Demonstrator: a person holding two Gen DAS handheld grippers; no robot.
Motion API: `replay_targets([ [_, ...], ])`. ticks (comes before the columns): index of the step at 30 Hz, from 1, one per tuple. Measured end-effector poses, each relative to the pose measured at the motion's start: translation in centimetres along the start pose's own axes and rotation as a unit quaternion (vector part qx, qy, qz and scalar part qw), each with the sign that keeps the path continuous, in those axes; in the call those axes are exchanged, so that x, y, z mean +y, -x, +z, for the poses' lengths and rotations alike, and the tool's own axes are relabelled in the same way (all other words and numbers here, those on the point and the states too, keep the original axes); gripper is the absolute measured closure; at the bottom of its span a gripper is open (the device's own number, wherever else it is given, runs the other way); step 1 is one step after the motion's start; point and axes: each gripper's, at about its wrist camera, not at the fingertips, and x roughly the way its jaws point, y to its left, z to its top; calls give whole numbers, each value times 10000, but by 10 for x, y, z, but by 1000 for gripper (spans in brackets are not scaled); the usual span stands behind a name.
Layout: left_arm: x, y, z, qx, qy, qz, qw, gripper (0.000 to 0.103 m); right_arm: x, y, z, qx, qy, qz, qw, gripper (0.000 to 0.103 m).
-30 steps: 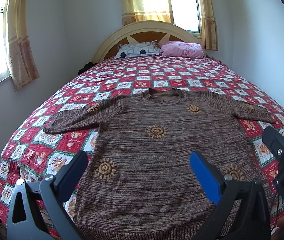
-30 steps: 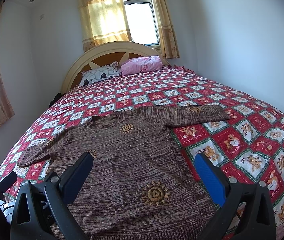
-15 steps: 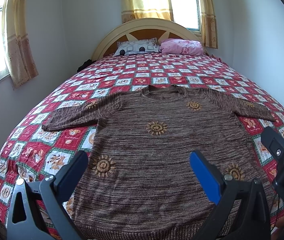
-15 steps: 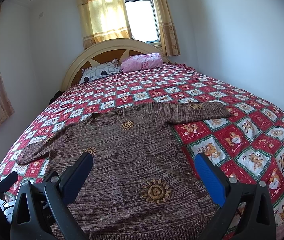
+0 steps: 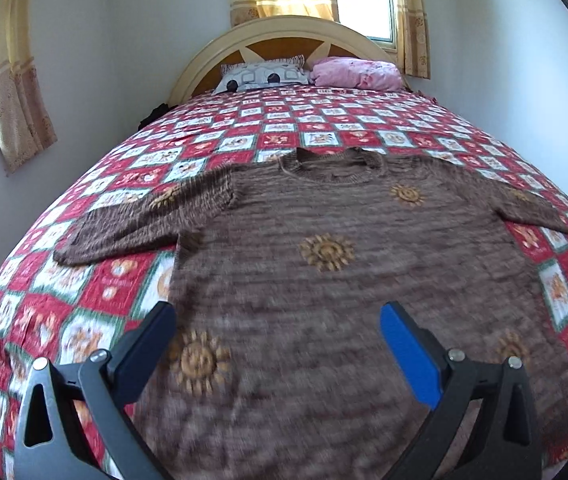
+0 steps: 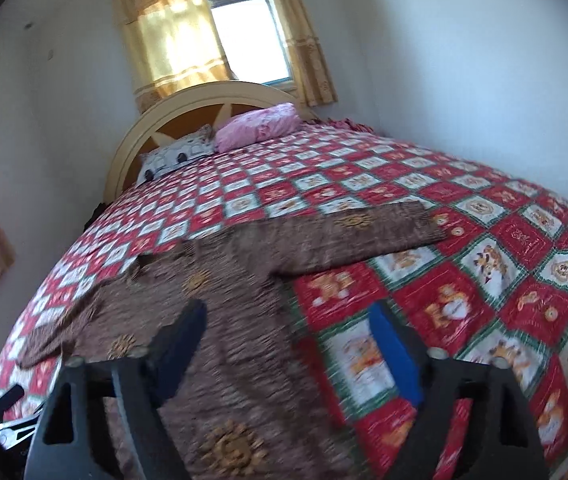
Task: Fold small clothes
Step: 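Move the right gripper to the sweater sleeve cuff and grasp it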
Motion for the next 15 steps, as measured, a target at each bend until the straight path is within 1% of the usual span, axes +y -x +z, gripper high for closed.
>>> replay_targets([
  [3, 2, -18, 20, -70, -139, 38, 9999, 0, -44, -33, 35, 134, -282, -258, 9992, 31],
  [5, 7, -31, 31, -65, -125, 41, 9999, 0, -70, -57, 56, 227, -440, -450, 9978, 31],
  [7, 12, -45, 42, 12, -39, 22, 10000, 0, -100, -84, 76, 368, -748, -608, 9947, 31],
  [8, 16, -54, 46, 63, 34, 34, 10000, 0, -118, -102, 86, 498, -969, -646, 9919, 40],
  [10, 23, -68, 51, 176, 182, 74, 9997, 0, -136, -124, 96, 687, -1109, -765, 9885, 52],
  [11, 28, -75, 51, 242, 284, 86, 9993, 0, -144, -142, 101, 841, -1112, -790, 9871, 53],
  [13, 33, -85, 51, 340, 394, 91, 9986, 0, -152, -162, 102, 932, -1116, -852, 9857, 53],
  [15, 37, -94, 47, 427, 422, 91, 9982, 0, -160, -183, 101, 1067, -1140, -1036, 9823, 53],
])
